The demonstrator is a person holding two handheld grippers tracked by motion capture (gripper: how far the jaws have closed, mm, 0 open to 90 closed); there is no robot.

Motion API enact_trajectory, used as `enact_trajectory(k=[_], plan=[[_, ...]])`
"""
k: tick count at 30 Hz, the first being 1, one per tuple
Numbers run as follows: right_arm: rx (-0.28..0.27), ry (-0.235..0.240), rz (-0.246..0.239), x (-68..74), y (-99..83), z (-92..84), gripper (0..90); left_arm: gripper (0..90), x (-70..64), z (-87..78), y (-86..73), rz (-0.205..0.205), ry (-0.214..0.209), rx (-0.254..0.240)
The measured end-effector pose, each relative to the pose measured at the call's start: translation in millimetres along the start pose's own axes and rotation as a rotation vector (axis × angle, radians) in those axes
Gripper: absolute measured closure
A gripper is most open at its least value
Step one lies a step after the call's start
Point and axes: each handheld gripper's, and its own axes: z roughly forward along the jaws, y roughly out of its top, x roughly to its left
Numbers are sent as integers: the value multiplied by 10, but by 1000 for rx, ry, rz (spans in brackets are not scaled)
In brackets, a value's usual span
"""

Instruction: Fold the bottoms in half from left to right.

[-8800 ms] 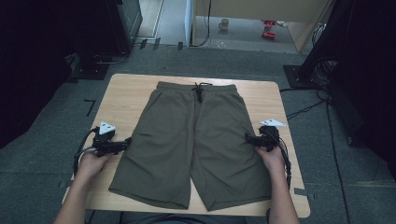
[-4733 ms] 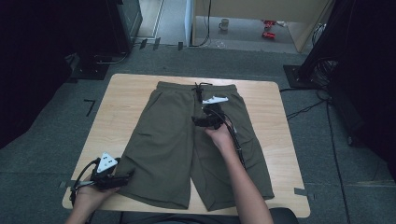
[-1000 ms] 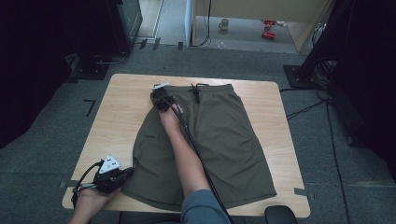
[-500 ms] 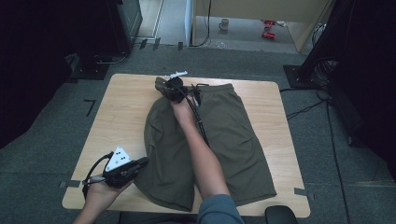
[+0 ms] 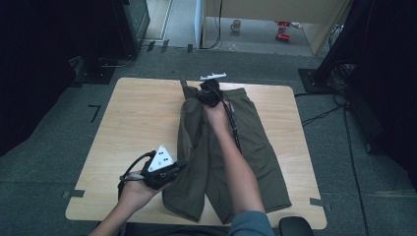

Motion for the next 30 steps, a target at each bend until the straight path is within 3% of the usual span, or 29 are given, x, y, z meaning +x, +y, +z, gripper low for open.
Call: enact_trajectory(k=[8,11,15,24,27,30], plan=[[14,-42,25,-315,-136,-188,868,893,-174,330,147,36,-46,21],[32,-68,11,-423,-183,-254,868,893,-252,454,202,49,-64,29],[36,-92,24,-543,-237,-339,868,893,-383,643,248,84,-82,49],[101,-165,19,-812,-436,-388,864,891,-534,1058,159,130,-97,141],[124,-178,33,-892,-522,-370,864,891,-516,1134,104,123,-101,168],[136,-186,47,-951,-599,-344,862,891,-471,1185,42,91,-108,183]])
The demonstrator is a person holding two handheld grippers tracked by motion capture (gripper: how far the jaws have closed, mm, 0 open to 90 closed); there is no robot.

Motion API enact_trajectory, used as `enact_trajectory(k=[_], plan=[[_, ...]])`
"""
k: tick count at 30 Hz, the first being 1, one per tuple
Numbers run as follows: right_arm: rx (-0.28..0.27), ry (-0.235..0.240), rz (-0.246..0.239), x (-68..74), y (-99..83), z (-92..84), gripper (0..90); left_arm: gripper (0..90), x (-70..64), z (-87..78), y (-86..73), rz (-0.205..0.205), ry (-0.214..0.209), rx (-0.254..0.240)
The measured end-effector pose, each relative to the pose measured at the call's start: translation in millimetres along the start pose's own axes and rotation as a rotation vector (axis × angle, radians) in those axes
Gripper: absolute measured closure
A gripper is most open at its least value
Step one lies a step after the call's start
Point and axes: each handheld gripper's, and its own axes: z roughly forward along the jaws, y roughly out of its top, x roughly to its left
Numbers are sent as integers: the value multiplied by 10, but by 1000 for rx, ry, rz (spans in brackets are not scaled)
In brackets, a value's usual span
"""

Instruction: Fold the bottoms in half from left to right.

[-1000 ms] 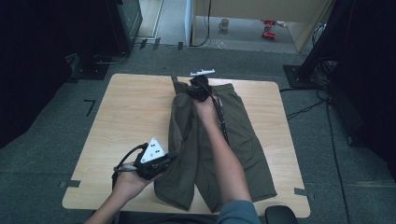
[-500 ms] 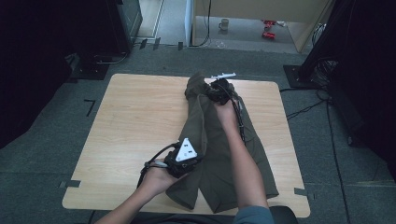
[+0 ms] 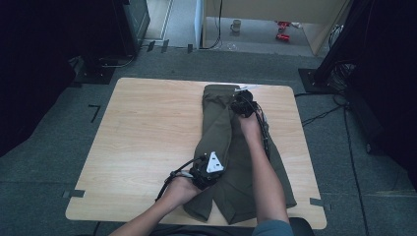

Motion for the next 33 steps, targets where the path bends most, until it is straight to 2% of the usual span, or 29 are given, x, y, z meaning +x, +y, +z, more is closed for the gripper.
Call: enact_trajectory(k=[4,9,13,16,19,28,33], plan=[[27,9,30,-46,-71,66,858,891,91,33,-70,-72,-33,5],[46,11,39,-64,-157,150,858,891,149,56,-131,-78,-30,32],[52,18,44,-74,-225,209,858,891,196,54,-161,-88,-32,30],[47,23,48,-76,-249,218,858,890,233,35,-188,-80,-26,29],[51,22,33,-75,-251,216,857,888,294,6,-217,-81,-17,29],[35,31,40,-62,-279,224,857,885,596,-142,-347,-130,14,37],[-11,36,43,-35,-329,237,855,881,767,-226,-427,-151,43,33]])
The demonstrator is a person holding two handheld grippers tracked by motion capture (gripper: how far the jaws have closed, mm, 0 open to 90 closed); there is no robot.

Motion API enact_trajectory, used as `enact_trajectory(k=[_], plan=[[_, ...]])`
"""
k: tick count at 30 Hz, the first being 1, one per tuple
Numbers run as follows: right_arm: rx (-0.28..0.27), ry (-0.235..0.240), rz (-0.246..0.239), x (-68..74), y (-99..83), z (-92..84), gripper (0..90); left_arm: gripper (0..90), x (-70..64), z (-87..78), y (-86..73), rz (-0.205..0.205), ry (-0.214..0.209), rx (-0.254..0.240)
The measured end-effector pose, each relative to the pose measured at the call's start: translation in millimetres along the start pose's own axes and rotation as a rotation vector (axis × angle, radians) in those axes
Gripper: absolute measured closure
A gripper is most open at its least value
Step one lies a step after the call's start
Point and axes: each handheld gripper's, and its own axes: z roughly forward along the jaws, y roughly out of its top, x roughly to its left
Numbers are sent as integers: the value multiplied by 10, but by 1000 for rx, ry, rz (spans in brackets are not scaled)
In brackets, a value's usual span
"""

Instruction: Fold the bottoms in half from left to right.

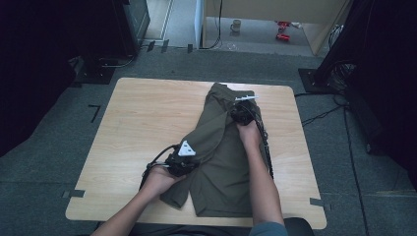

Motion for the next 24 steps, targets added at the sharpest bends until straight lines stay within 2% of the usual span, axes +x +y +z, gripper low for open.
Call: enact_trajectory(k=[6,18,24], plan=[[-27,-1,-8,48,-25,18,855,876,235,-101,-78,-33,39,-8],[-40,15,-20,183,-19,64,855,874,693,-274,-206,-109,122,-19],[-47,22,-21,262,-17,88,854,872,892,-340,-264,-143,146,-34]])
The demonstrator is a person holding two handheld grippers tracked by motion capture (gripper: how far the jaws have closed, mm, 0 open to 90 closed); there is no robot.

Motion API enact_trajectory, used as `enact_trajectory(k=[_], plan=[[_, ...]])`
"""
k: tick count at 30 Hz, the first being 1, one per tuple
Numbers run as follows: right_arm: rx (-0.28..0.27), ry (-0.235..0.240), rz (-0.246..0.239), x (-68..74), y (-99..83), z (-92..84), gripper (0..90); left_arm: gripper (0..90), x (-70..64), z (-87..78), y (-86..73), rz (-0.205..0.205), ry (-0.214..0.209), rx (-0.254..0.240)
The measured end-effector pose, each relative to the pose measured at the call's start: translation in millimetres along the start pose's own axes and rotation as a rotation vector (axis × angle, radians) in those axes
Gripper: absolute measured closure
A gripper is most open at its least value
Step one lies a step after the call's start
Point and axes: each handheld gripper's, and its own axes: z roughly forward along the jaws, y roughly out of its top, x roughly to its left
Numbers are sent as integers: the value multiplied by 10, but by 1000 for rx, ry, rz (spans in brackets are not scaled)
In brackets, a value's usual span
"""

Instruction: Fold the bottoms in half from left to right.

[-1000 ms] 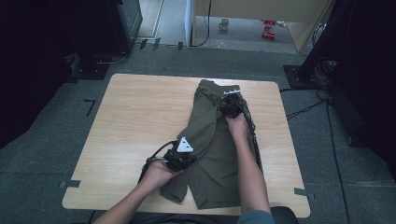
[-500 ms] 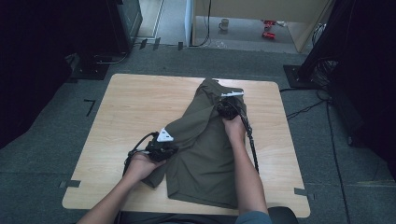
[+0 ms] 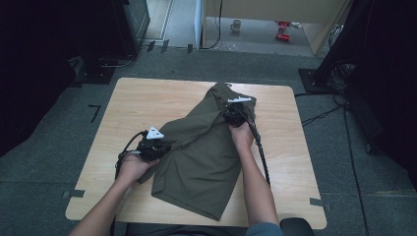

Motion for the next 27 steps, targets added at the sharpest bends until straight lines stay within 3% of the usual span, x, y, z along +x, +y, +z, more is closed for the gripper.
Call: enact_trajectory(k=[8,12,18,27], plan=[[-9,16,-2,110,1,33,852,868,269,-34,-5,-27,26,-7],[-6,23,-11,135,4,38,851,869,305,-50,-20,-29,36,-16],[26,45,5,88,52,7,864,883,210,-214,50,-25,38,-37],[-12,47,14,-11,164,-213,865,890,-146,-590,160,41,-42,-80]])
